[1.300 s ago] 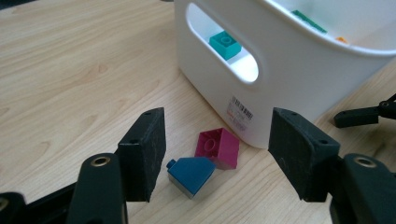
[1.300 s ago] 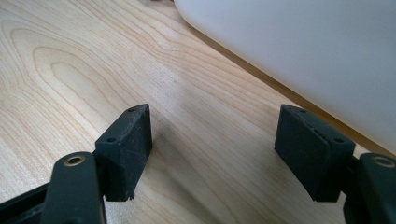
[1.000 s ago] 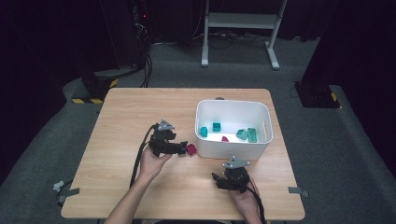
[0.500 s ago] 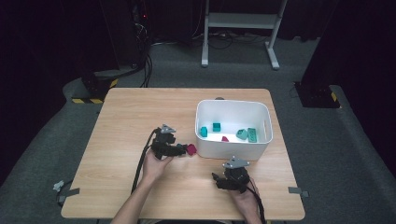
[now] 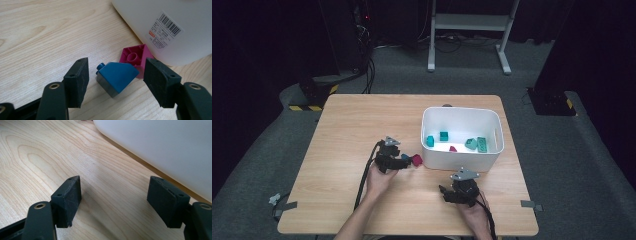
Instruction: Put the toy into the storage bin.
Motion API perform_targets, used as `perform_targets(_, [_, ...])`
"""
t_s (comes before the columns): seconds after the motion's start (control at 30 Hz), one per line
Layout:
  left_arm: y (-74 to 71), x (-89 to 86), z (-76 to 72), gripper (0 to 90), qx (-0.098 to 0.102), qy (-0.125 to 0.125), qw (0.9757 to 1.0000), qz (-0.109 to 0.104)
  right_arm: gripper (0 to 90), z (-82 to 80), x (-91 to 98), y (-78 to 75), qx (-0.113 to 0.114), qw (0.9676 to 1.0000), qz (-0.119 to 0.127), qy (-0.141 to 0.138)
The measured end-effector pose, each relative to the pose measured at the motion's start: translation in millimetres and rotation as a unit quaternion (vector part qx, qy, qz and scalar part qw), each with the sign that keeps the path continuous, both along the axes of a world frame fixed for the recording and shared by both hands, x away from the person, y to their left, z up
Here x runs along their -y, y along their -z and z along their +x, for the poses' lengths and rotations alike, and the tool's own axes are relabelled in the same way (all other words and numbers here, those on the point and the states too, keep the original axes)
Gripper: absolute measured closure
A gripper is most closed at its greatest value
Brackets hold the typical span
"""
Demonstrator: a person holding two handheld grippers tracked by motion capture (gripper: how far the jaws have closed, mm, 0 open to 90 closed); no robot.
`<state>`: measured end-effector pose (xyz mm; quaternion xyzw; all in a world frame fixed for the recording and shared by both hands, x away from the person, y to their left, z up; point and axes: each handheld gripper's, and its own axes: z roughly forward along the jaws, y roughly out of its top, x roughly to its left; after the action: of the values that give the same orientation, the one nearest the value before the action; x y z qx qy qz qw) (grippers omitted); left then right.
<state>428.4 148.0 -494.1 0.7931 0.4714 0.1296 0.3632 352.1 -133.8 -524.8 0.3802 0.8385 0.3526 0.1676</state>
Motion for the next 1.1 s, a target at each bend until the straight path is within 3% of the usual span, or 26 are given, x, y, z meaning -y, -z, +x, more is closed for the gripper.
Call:
perform_targets(0.17, [3.6, 1.2, 1.9, 37.7, -0.004, -0.008, 0.9999, 0.007, 27.5, 0.0, 0.0, 0.0, 0.000, 1.0000, 0.000, 0.000])
perform_targets(0.83, [9.8, 0.2, 7.9, 43.1, -0.007, -0.025, 0.9997, -0.001, 27.6, 0.0, 0.0, 0.0, 0.000, 1.0000, 0.000, 0.000])
perform_targets(1.0, [8.6, 3.3, 6.6, 43.1, 0.002, -0.022, 0.9996, 0.018, 27.5, 0.0, 0.0, 0.0, 0.000, 1.0000, 0.000, 0.000])
perform_targets(1.1, [9.0, 3.8, 7.3, 43.1, 0.001, -0.024, 0.9996, 0.017, 27.5, 0.0, 0.0, 0.0, 0.000, 1.0000, 0.000, 0.000])
